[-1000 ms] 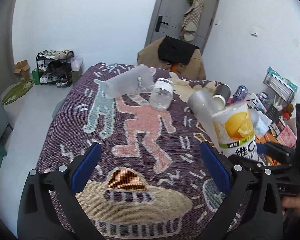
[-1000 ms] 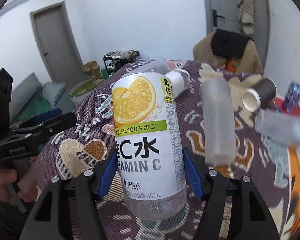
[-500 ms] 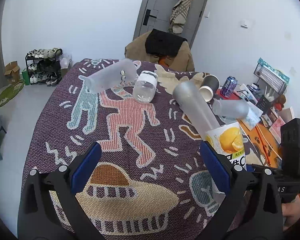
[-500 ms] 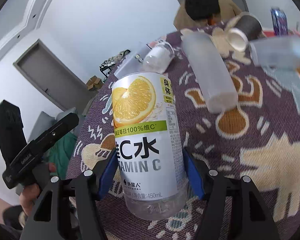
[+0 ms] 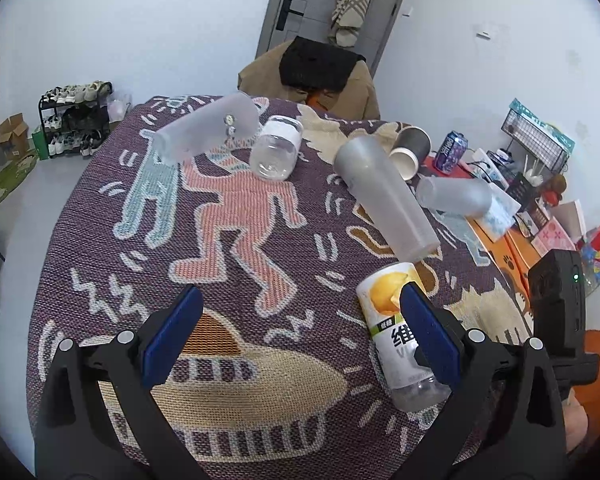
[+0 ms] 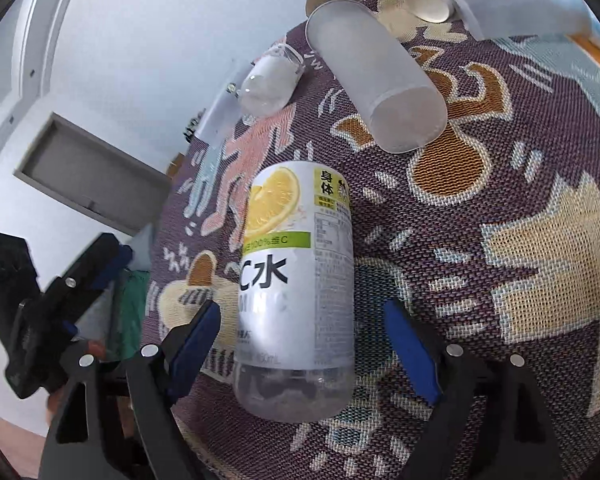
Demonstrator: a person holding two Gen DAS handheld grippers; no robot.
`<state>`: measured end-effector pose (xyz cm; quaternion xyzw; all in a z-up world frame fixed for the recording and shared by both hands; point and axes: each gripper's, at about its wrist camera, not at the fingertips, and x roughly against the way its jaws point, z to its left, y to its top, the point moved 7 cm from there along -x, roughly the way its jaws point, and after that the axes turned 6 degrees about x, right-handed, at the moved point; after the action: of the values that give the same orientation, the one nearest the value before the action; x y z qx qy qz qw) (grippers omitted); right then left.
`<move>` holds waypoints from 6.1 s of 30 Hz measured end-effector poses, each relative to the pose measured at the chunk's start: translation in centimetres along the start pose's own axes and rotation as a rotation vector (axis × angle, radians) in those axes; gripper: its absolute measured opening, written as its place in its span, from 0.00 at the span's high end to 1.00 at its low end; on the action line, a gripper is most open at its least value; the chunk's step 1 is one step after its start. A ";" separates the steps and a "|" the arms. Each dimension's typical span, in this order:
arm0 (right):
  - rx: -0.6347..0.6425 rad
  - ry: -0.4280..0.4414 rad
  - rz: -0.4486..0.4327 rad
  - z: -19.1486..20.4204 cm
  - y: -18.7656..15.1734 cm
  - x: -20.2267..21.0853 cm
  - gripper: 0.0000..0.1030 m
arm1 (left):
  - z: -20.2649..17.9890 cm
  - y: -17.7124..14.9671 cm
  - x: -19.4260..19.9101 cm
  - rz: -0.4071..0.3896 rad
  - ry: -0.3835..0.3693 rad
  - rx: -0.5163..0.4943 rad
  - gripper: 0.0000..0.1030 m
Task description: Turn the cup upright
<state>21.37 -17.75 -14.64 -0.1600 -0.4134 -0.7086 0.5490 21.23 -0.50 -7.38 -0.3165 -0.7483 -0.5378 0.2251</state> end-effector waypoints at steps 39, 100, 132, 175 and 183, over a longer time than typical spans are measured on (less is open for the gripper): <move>0.070 -0.162 -0.163 -4.7 -1.1 8.6 0.07 | -8.8 -4.0 -12.3 0.415 -0.193 0.053 0.05; 0.234 -0.355 -0.289 -0.4 -2.0 10.1 0.07 | -9.5 -1.4 3.1 -0.071 -0.107 -0.176 0.05; 0.374 -0.419 -0.441 6.5 -6.9 13.1 0.07 | -1.0 -5.6 14.2 -0.325 0.049 -0.063 0.05; 0.458 -0.357 -0.509 9.3 -9.8 15.9 0.21 | -2.8 -8.4 18.2 -0.368 0.035 -0.109 0.05; 0.451 -0.360 -0.503 8.9 -9.8 16.0 0.16 | -2.7 -8.4 17.8 -0.360 0.029 -0.109 0.05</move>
<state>4.88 -20.76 -2.42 -0.0506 -0.6751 -0.6730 0.2980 2.74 -0.78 -0.06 -0.1814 -0.7592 -0.6137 0.1187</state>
